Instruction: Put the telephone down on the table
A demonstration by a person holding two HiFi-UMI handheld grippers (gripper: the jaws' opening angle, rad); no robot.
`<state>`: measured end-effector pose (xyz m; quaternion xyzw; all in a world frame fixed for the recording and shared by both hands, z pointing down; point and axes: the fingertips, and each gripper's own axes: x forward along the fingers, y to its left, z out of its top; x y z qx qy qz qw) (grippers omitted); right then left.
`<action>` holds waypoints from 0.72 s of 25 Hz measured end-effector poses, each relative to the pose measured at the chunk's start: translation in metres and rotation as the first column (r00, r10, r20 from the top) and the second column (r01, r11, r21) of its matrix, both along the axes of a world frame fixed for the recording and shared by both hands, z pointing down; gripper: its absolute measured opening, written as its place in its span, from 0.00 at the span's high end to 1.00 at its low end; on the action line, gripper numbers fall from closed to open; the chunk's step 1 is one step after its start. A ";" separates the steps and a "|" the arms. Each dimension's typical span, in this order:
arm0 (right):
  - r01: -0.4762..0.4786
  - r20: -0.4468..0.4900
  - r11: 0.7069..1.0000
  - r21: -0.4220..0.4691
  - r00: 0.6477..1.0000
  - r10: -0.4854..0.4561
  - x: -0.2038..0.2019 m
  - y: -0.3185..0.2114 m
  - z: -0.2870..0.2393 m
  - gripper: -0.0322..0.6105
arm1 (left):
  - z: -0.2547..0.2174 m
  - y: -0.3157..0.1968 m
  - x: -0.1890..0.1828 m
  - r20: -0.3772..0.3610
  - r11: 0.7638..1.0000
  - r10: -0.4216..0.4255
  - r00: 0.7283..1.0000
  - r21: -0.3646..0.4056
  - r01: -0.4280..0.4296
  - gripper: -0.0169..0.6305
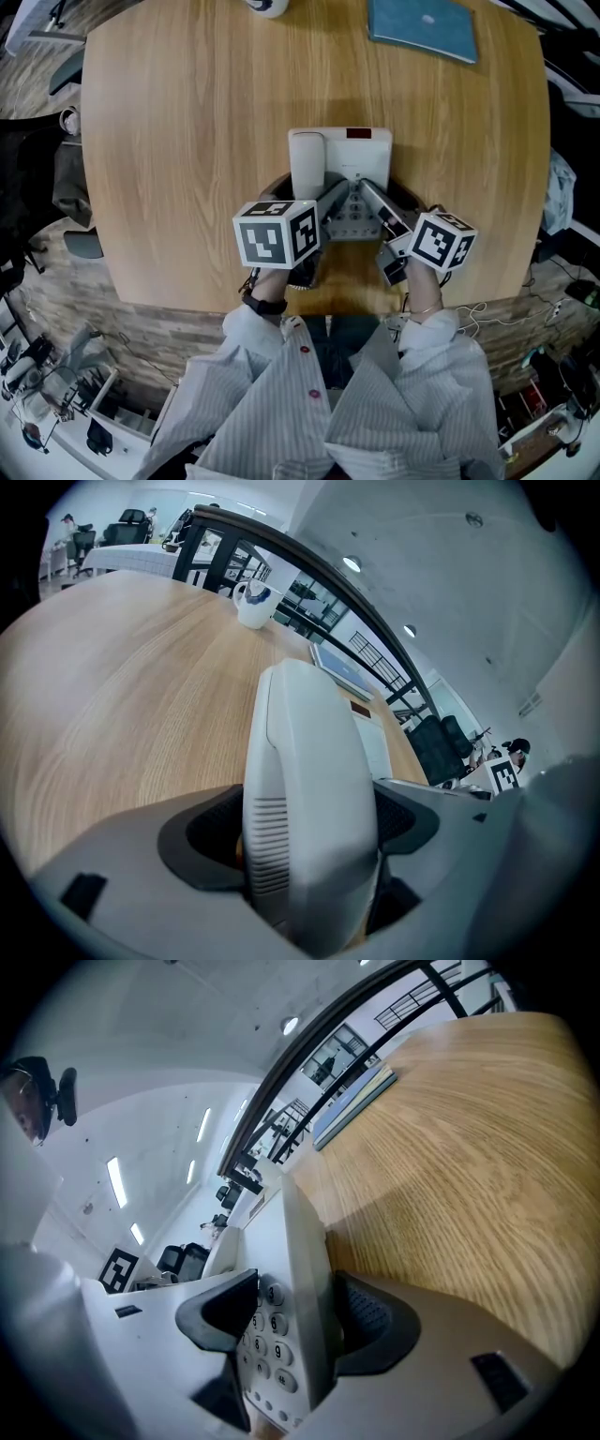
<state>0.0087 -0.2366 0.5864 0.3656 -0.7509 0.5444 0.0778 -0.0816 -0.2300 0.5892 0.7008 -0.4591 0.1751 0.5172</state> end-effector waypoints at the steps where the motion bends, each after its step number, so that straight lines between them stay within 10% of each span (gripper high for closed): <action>1: 0.001 0.001 1.000 0.000 1.000 -0.001 0.000 0.000 0.000 0.53 | 0.000 0.000 0.000 0.000 1.000 0.004 1.000 0.000 -0.004 0.35; 18: 0.021 -0.121 0.996 0.092 0.993 -0.010 0.017 -0.006 -0.019 0.53 | -0.021 -0.002 -0.015 0.060 0.995 0.033 0.998 0.089 -0.038 0.36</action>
